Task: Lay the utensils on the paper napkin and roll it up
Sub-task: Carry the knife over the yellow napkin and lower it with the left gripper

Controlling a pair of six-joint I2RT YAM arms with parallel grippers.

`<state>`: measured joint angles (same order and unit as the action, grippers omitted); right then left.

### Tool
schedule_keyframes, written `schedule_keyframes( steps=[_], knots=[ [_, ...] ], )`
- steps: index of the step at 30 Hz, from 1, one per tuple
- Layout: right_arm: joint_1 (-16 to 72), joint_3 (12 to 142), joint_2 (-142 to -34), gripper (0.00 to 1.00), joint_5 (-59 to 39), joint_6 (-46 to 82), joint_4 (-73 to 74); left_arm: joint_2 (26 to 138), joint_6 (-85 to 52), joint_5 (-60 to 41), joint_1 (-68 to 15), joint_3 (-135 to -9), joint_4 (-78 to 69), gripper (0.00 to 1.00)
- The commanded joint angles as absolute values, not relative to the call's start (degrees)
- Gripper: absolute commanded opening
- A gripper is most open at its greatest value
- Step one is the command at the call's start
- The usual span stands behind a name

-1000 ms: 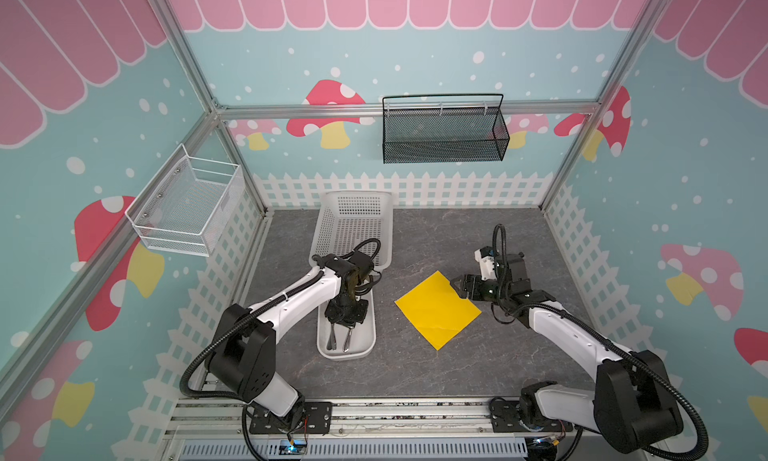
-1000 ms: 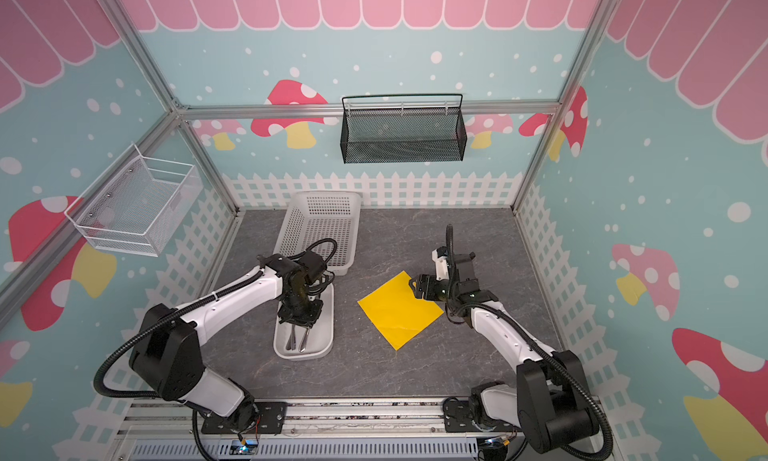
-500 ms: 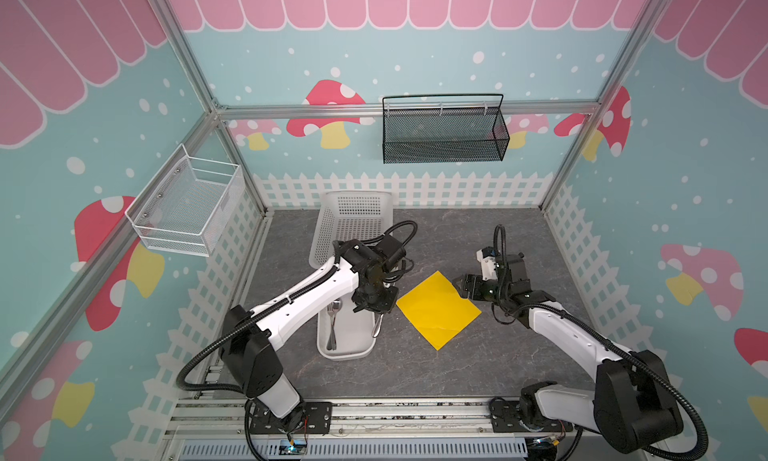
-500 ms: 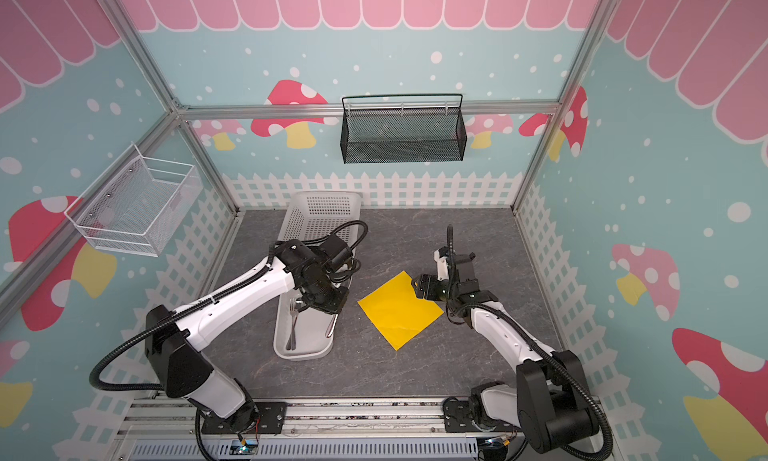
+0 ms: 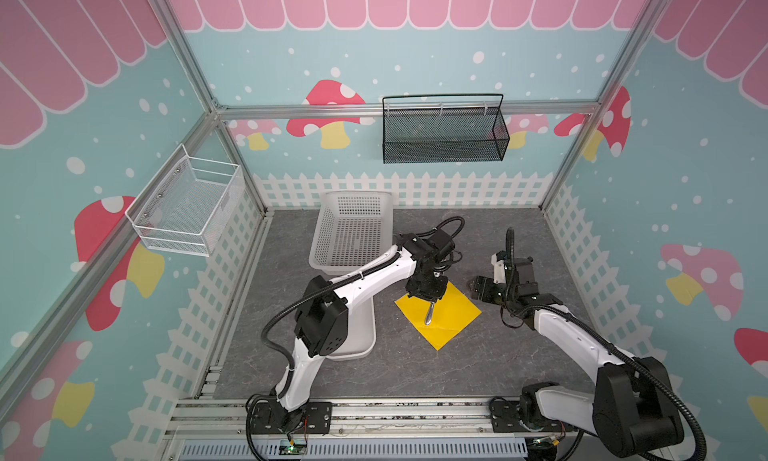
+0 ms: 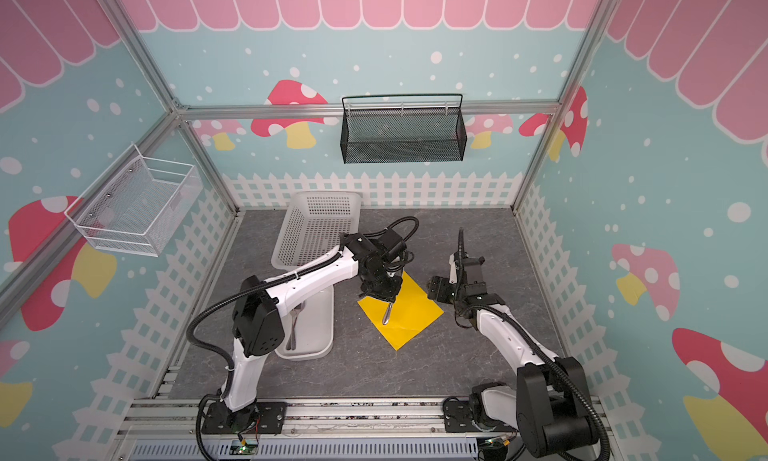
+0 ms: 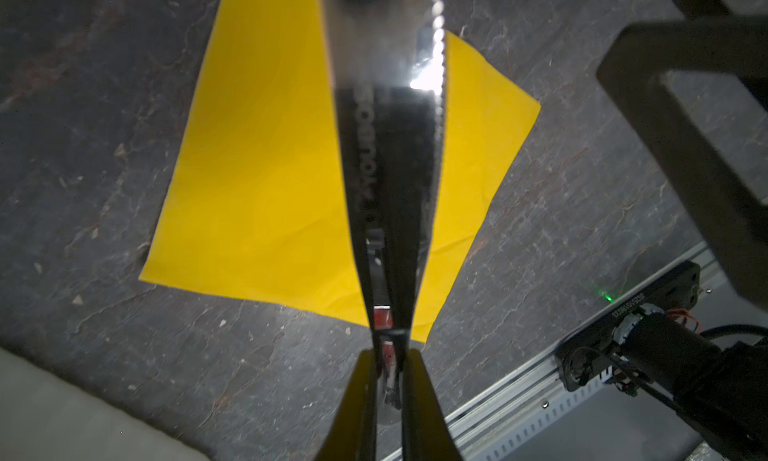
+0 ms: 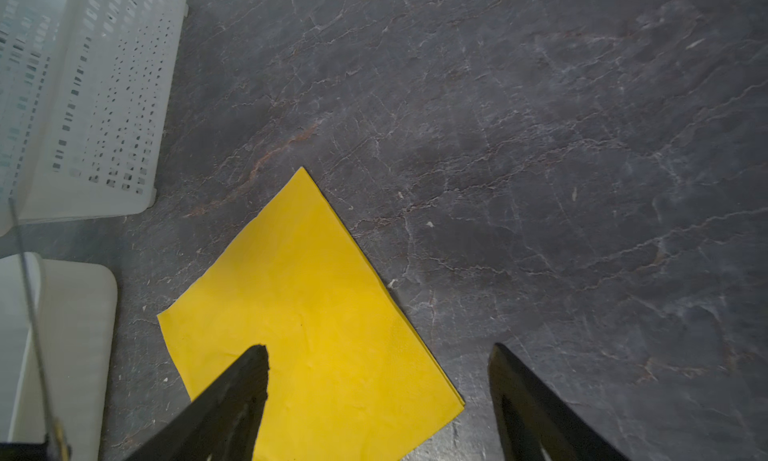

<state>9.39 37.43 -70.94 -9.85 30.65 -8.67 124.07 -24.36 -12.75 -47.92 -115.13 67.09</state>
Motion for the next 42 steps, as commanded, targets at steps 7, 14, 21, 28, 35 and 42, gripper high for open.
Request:
schedule_keyframes(
  steps=[7,14,21,28,35,42],
  knots=[
    [4.51,35.30,-72.38,0.85,-10.88,27.79,-11.15,135.07,-30.59,-17.06,-48.01,-126.05,63.74,0.14],
    [4.26,34.32,-71.24,0.86,-11.91,27.25,-10.68,137.51,-33.54,-17.15,-47.99,-125.35,62.78,0.14],
    [4.28,33.52,-70.45,0.86,-12.81,27.07,-10.44,139.71,-35.57,-17.61,-47.81,-125.67,62.48,0.15],
    [4.31,32.61,-70.05,0.86,-13.62,27.07,-9.69,138.87,-35.50,-17.05,-47.44,-124.01,62.37,0.15],
    [4.30,32.58,-70.73,0.86,-14.35,26.89,-9.48,139.89,-36.49,-17.12,-47.37,-123.51,61.34,0.15],
    [4.29,32.79,-71.15,0.86,-14.71,26.63,-9.36,141.46,-37.61,-17.54,-47.37,-123.97,59.93,0.15]
  ],
)
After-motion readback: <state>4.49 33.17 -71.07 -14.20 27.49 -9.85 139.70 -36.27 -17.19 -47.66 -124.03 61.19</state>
